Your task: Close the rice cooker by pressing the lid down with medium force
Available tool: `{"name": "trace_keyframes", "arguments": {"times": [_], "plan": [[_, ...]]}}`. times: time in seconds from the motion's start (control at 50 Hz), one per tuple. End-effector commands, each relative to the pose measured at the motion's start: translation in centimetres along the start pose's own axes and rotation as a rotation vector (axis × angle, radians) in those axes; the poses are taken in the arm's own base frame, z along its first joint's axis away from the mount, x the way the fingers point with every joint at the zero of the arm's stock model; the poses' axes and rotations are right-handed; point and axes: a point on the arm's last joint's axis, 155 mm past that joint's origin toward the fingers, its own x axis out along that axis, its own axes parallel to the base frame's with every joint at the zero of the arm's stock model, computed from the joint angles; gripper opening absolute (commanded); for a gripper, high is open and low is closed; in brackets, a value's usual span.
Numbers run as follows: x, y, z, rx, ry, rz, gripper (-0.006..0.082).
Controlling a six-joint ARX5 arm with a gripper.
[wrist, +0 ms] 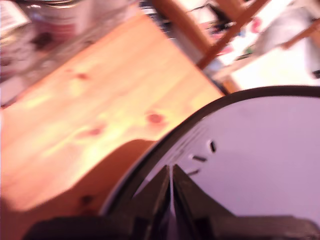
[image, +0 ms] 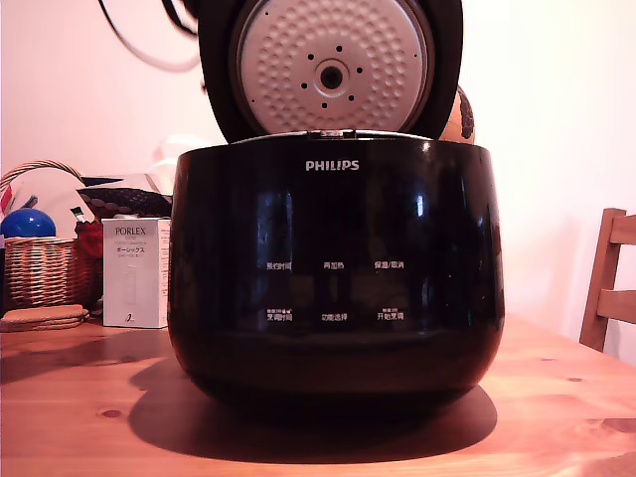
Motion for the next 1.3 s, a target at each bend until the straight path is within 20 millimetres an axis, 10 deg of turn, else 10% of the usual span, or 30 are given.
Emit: {"name": "trace_keyframes", "arguments": {"times": [0.0, 1.28], "plan": [[-1.4, -2.0, 0.0, 0.033, -0.018, -0.011, -0.0022], [-0.1, -4.1, -7.5, -0.024, -0.175, 0.121, -0.0022]]}}
